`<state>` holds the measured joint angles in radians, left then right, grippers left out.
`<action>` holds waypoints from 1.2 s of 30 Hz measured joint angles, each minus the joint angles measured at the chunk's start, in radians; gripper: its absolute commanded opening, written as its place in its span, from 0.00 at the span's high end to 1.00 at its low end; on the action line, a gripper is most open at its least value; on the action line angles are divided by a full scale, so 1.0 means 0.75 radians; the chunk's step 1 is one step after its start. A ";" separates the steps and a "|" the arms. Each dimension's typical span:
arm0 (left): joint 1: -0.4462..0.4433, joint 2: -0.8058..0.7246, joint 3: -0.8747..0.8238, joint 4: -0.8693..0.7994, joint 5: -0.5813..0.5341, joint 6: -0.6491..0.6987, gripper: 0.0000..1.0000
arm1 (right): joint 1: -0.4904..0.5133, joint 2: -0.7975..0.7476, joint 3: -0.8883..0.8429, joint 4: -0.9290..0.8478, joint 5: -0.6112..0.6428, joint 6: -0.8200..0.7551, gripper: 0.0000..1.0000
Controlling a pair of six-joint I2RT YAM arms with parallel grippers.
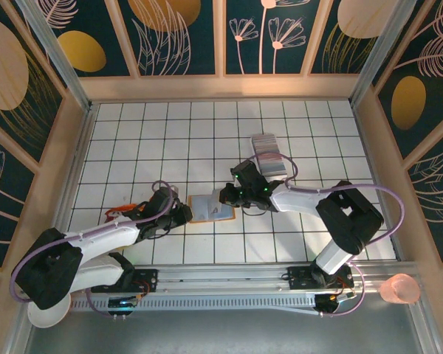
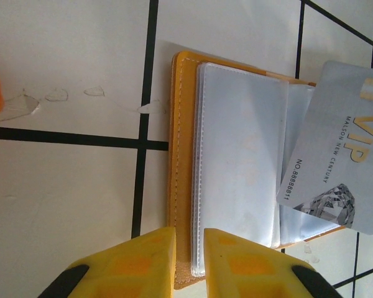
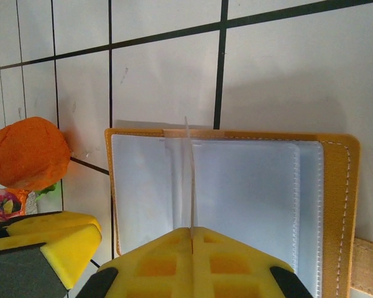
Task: Put the credit cards into the card holder
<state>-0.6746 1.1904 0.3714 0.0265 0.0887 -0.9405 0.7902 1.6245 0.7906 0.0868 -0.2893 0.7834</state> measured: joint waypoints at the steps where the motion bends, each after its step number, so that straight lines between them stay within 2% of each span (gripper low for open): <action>1: 0.000 0.000 0.000 0.002 -0.009 0.000 0.84 | 0.000 0.002 0.000 0.003 0.000 0.000 1.00; 6: 0.000 0.007 0.001 0.020 -0.057 0.002 0.90 | 0.004 0.008 -0.002 0.030 -0.016 0.005 1.00; 17: 0.000 0.098 0.001 0.070 -0.100 -0.001 0.94 | 0.008 0.008 -0.046 0.096 -0.046 0.038 1.00; 36: 0.000 0.092 -0.021 0.080 -0.095 -0.001 0.94 | 0.023 -0.083 -0.081 0.109 -0.030 0.086 1.00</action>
<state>-0.6746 1.2594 0.3553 0.0868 0.0177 -0.9409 0.8074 1.5620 0.7300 0.1688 -0.3119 0.8482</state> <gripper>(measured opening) 0.060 0.046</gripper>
